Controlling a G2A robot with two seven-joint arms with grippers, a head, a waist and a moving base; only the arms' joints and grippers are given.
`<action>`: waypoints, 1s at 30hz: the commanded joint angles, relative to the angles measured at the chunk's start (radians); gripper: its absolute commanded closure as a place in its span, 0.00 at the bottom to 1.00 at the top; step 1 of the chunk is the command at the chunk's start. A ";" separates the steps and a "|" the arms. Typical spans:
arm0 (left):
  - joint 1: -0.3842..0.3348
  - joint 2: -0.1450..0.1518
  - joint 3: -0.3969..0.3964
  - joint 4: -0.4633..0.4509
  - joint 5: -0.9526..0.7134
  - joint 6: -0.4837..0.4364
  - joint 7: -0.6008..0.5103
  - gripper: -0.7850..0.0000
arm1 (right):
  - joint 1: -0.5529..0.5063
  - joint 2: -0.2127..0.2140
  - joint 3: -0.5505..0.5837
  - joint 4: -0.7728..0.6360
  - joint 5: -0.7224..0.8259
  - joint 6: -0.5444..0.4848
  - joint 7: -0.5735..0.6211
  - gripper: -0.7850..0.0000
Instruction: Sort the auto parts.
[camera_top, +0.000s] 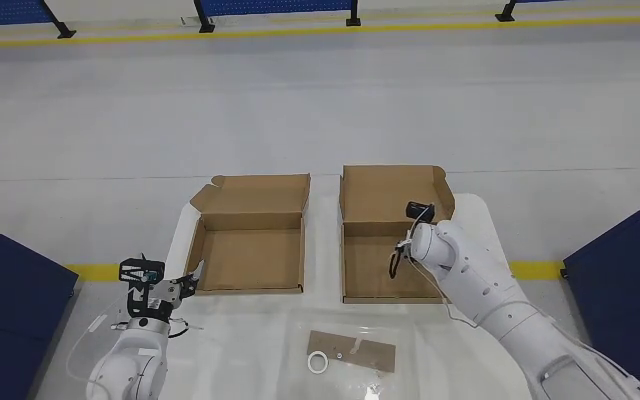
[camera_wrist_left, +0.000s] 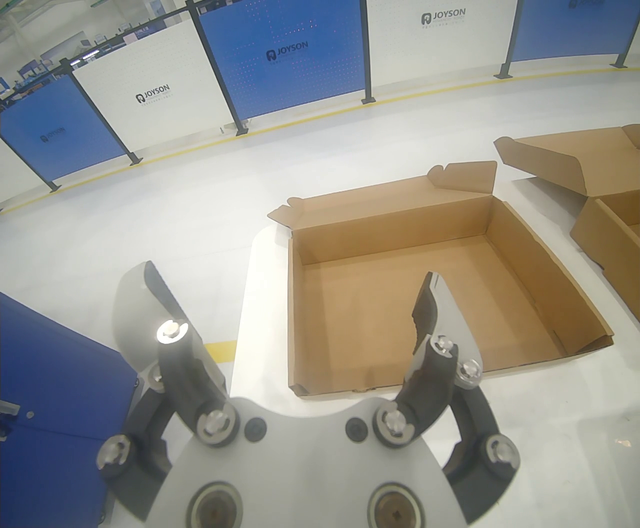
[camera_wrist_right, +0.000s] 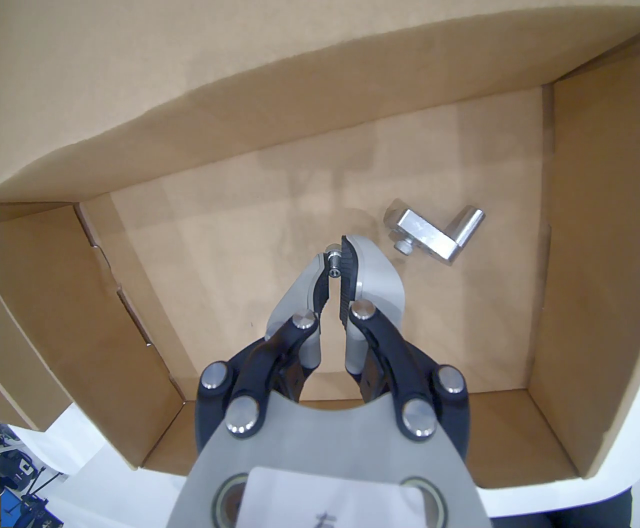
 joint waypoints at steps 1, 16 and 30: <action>0.000 0.000 0.000 0.000 0.000 0.000 0.000 0.00 | 0.007 -0.008 -0.006 0.019 0.003 -0.002 -0.004 1.00; 0.000 0.000 0.000 0.000 0.000 0.000 0.000 0.00 | 0.030 -0.044 -0.016 0.080 -0.001 -0.009 -0.020 0.93; 0.000 0.000 0.000 0.000 0.000 0.000 0.000 0.00 | 0.023 -0.050 0.013 0.059 -0.030 -0.006 -0.009 0.73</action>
